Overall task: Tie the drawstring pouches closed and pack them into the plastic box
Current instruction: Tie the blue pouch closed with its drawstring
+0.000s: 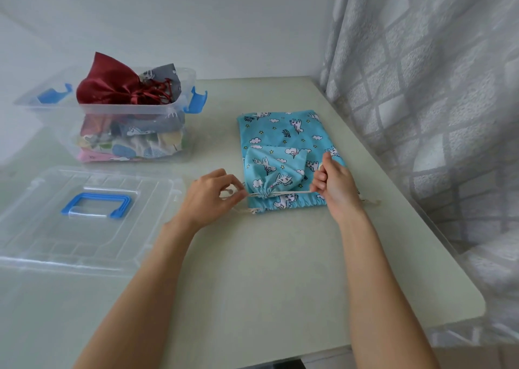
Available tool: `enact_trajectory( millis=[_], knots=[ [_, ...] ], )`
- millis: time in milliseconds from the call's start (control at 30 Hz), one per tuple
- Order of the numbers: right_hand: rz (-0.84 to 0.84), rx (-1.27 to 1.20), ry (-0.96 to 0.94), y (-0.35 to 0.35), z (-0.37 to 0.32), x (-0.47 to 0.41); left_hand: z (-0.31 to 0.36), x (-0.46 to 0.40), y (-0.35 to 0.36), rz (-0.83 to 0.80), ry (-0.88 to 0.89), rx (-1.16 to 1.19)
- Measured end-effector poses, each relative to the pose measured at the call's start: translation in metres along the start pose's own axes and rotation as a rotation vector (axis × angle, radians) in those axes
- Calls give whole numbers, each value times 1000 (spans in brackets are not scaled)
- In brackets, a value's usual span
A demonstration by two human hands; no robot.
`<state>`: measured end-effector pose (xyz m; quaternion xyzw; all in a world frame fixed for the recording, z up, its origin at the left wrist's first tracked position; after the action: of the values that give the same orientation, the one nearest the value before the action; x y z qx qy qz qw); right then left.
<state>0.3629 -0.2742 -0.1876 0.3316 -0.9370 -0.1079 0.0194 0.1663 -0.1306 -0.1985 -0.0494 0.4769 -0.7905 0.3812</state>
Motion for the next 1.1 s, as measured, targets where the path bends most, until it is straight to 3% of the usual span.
enact_trajectory(
  millis=[133, 300, 400, 533, 600, 800, 967, 1100],
  knots=[
    [41, 35, -24, -2, -3, -1, 2, 0, 2, 26, 63, -93],
    [95, 101, -98, -6, -10, 0, 7, 0, 4, 33, 45, -48],
    [13, 191, -97, -9, -15, 2, 16, 1, 1, -16, -52, 282],
    [-284, 493, -150, 11, -23, 4, 22, -2, -17, -39, -395, 1001],
    [-403, 553, -195, 34, -28, 7, 21, -3, -27, 11, -456, 1138],
    [-663, 762, -295, 97, -25, 21, 22, -1, -40, 177, -365, 1021],
    [-604, 853, -448, 112, -28, 21, 32, -7, -50, 74, -148, 924],
    [-613, 622, -348, 100, -43, 21, 25, -18, -46, 68, -273, 770]
  ],
)
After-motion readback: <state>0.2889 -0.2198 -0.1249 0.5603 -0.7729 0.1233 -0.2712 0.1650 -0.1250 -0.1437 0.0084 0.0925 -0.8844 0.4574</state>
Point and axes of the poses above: each hand's wrist, its own x-axis away from the middle knuckle, its own y-axis out of the palm, z = x × y, the point moved 1 cm from there along -x, towards the middle knuckle, and after that the axes turned 9 degrees about -y, right-handed, at the moved point
